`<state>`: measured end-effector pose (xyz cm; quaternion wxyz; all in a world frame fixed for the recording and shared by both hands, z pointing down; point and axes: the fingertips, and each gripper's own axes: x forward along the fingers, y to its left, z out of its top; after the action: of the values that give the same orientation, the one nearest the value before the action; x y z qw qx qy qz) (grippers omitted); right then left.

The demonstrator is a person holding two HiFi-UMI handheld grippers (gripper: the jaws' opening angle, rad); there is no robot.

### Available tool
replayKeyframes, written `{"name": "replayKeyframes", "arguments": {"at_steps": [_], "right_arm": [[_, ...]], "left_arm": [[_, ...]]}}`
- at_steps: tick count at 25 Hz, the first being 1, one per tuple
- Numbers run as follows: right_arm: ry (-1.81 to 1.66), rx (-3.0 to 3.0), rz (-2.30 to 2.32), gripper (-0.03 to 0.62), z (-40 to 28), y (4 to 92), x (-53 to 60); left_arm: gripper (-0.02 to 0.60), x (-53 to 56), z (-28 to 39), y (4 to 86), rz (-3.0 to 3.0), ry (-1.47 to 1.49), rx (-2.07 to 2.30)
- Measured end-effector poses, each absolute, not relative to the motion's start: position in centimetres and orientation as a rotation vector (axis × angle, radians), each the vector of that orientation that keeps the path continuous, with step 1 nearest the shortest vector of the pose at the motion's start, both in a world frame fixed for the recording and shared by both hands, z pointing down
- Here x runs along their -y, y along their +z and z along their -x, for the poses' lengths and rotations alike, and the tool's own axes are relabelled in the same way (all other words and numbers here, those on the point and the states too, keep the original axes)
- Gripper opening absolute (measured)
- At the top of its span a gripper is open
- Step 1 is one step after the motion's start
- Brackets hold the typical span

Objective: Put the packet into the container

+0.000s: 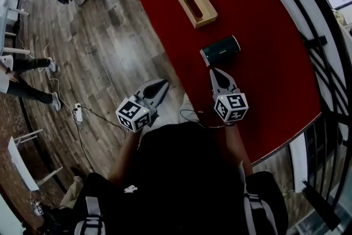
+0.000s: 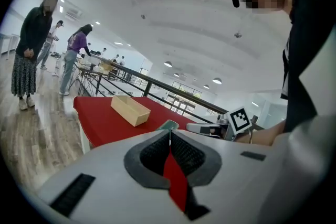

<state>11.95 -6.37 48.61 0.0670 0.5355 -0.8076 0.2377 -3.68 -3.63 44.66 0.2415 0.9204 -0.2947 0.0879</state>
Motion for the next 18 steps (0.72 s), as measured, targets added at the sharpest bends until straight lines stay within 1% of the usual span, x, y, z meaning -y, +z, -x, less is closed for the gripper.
{"name": "replayKeyframes", "arguments": {"at_steps": [8,18], "right_arm": [[0.719,2.360,-1.678,0.021,-14.7,49.4,7.7],[0.693,2.277,-1.610,0.021,-16.4,50.7,8.9]], "left_arm": [[0.014,7.0,1.0,44.8,-2.520,0.278,0.714],[0.014,9.7,-0.8,46.8,-2.541,0.281,0.555]]}}
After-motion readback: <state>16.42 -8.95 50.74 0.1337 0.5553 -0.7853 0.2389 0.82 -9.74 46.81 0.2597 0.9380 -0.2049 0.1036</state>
